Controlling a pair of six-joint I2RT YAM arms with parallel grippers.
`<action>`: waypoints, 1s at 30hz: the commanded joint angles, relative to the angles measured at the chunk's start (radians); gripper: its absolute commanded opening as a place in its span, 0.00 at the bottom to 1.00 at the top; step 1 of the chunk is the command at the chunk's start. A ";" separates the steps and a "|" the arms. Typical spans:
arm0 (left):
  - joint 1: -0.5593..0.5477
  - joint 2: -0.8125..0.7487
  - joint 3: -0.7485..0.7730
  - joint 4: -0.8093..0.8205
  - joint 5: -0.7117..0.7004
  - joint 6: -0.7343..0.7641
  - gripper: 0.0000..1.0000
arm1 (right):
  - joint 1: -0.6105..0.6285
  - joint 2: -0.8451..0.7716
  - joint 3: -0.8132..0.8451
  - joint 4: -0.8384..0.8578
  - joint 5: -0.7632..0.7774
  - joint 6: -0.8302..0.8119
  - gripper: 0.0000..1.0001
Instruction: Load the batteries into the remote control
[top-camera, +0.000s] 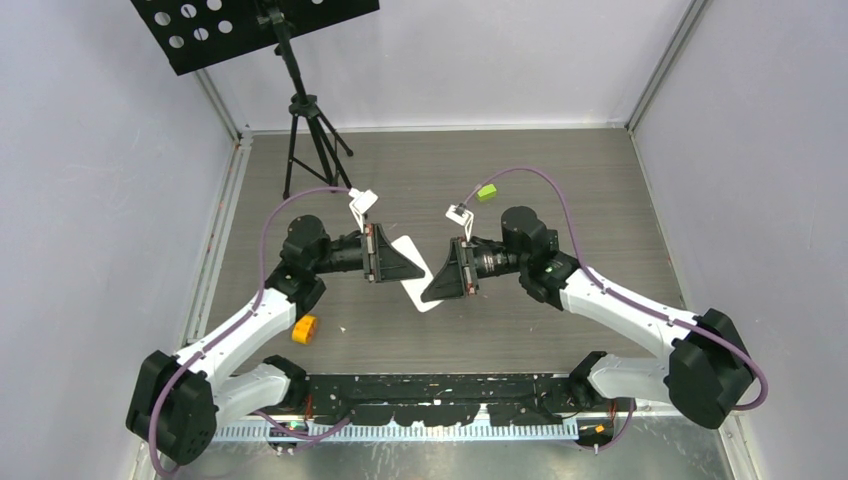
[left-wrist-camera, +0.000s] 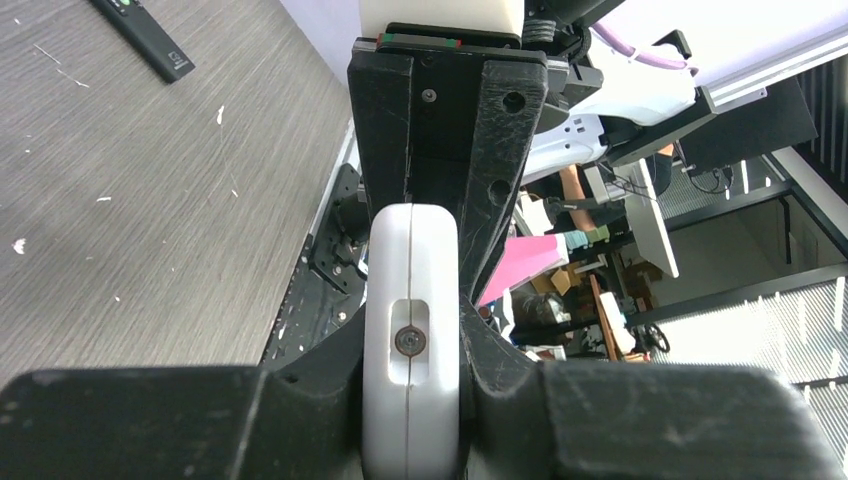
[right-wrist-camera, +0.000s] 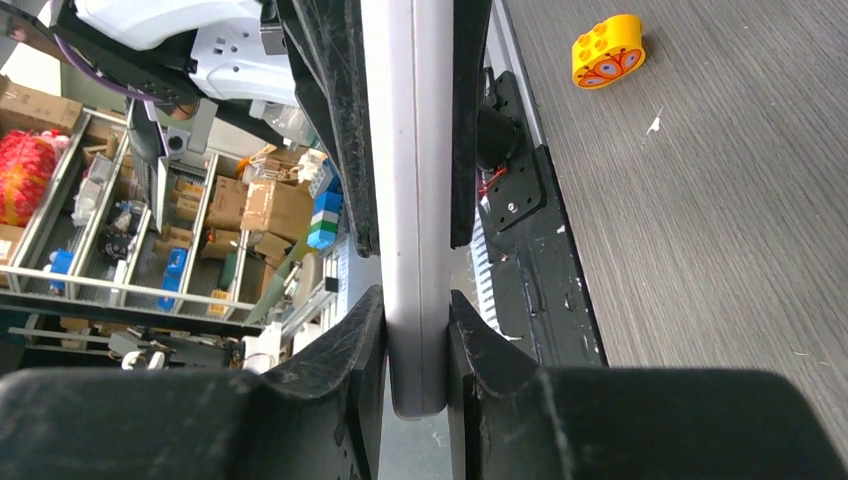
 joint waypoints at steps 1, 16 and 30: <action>-0.016 0.000 0.003 0.064 0.013 -0.048 0.00 | 0.006 0.036 0.007 0.212 0.192 0.118 0.19; -0.022 -0.012 -0.025 0.062 0.017 -0.041 0.00 | -0.038 0.056 -0.033 0.283 0.422 0.317 0.20; -0.021 0.044 0.025 0.031 -0.034 0.004 0.20 | -0.040 -0.003 -0.041 0.145 0.435 0.155 0.00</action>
